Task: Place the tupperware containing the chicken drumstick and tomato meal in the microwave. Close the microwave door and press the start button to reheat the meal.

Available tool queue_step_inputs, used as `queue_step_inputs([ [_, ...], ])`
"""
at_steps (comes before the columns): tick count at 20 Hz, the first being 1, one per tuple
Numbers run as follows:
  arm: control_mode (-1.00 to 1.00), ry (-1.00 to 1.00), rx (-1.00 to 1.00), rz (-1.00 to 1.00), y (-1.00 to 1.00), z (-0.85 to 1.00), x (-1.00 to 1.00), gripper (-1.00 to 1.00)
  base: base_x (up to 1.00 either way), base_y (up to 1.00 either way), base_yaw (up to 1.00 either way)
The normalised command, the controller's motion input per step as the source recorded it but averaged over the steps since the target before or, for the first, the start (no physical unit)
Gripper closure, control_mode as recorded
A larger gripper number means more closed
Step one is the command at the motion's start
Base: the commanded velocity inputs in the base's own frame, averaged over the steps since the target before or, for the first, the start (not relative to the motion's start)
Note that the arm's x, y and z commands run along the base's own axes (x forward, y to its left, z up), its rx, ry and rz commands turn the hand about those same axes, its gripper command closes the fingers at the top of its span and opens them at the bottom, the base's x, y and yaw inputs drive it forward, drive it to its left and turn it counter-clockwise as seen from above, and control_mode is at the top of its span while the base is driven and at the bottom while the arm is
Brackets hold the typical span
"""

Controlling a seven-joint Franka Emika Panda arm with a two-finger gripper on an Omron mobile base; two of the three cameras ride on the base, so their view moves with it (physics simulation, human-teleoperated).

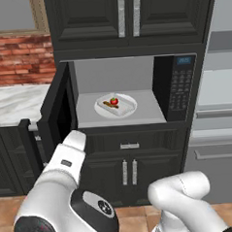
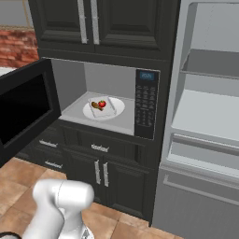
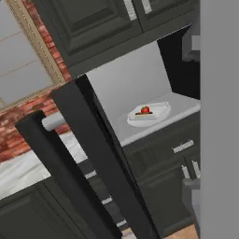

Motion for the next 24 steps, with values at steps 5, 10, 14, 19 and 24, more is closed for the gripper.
queue_step_inputs([
  [5, -1.0, 0.0, -0.12, 0.0, 0.61, -0.05, 0.01, -1.0, 0.0, 0.0, 0.0],
  [10, -1.0, 0.0, -0.13, -0.02, 0.55, -0.14, 0.25, -1.0, 0.0, 0.0, 0.0],
  [14, -1.0, 0.0, -0.12, -0.05, 0.52, -0.21, 0.36, -1.0, 0.0, 0.0, 0.0],
  [19, -1.0, 0.0, -0.11, -0.06, 0.45, -0.24, 0.5, -1.0, 0.0, 0.0, 0.0],
  [24, -1.0, 0.0, -0.1, -0.09, 0.35, -0.21, 0.62, -1.0, 0.0, 0.0, 0.0],
])
